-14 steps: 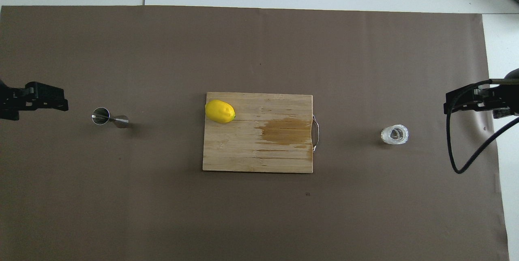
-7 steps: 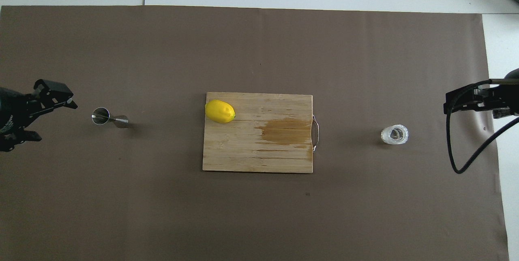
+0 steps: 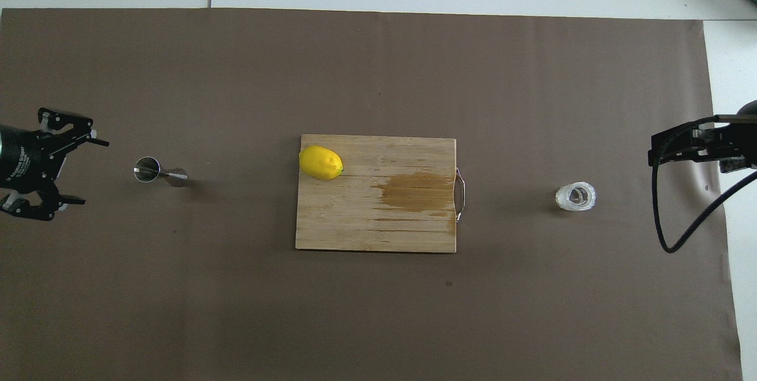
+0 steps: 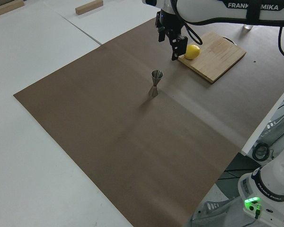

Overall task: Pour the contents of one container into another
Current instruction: 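Open the left gripper and move it toward the metal jigger, then lower the left gripper around the metal jigger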

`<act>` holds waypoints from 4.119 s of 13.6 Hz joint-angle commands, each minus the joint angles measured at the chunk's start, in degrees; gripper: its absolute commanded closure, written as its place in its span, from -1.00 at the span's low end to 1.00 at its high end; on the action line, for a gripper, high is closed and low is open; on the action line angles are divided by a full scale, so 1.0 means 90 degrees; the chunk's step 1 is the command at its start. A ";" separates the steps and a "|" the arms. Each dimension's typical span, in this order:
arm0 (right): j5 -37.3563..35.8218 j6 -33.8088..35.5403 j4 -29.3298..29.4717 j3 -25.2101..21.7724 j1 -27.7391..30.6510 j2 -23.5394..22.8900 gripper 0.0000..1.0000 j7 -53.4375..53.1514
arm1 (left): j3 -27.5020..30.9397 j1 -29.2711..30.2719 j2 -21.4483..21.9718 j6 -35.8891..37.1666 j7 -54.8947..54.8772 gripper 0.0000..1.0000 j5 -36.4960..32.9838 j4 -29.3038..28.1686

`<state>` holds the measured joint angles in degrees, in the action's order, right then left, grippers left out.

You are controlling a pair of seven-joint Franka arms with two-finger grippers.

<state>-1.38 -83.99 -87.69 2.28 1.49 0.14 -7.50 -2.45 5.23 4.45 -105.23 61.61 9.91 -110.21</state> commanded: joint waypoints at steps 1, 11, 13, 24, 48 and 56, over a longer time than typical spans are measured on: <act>0.0007 -0.0256 -0.0072 -0.0028 0.0108 0.0102 -1.00 0.0043 | -0.0031 0.0142 -0.0484 -0.0319 0.0127 -1.00 0.0188 0.0019; -0.0110 -0.0326 0.0114 0.0411 0.0762 0.0014 -1.00 0.0032 | -0.0031 0.0191 -0.1354 -0.1180 0.0156 -1.00 0.0726 -0.0127; -0.0110 -0.0326 0.0037 0.0401 0.0753 0.0043 -1.00 0.0032 | -0.0031 0.0191 -0.1305 -0.1189 0.0156 -1.00 0.0725 -0.0254; -0.0130 -0.0170 -0.0032 -0.0175 -0.0087 0.0072 -1.00 0.0101 | -0.0050 -0.0014 -0.1090 -0.2360 0.0195 -1.00 0.0745 -0.1124; 0.0007 0.0065 -0.0237 -0.0448 -0.0234 0.0151 -1.00 0.0384 | -0.0050 -0.0073 -0.1081 -0.2196 0.0136 -0.07 0.0745 -0.1144; 0.0007 0.0065 -0.0237 -0.0448 -0.0234 0.0151 -1.00 0.0384 | -0.0041 -0.0073 -0.1051 -0.1814 0.0127 -0.07 0.0735 -0.1105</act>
<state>-1.44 -83.29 -88.45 -1.26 -0.36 0.29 -5.10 -3.46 5.23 -7.10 -122.69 62.79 15.60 -118.28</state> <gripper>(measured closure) 0.000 0.463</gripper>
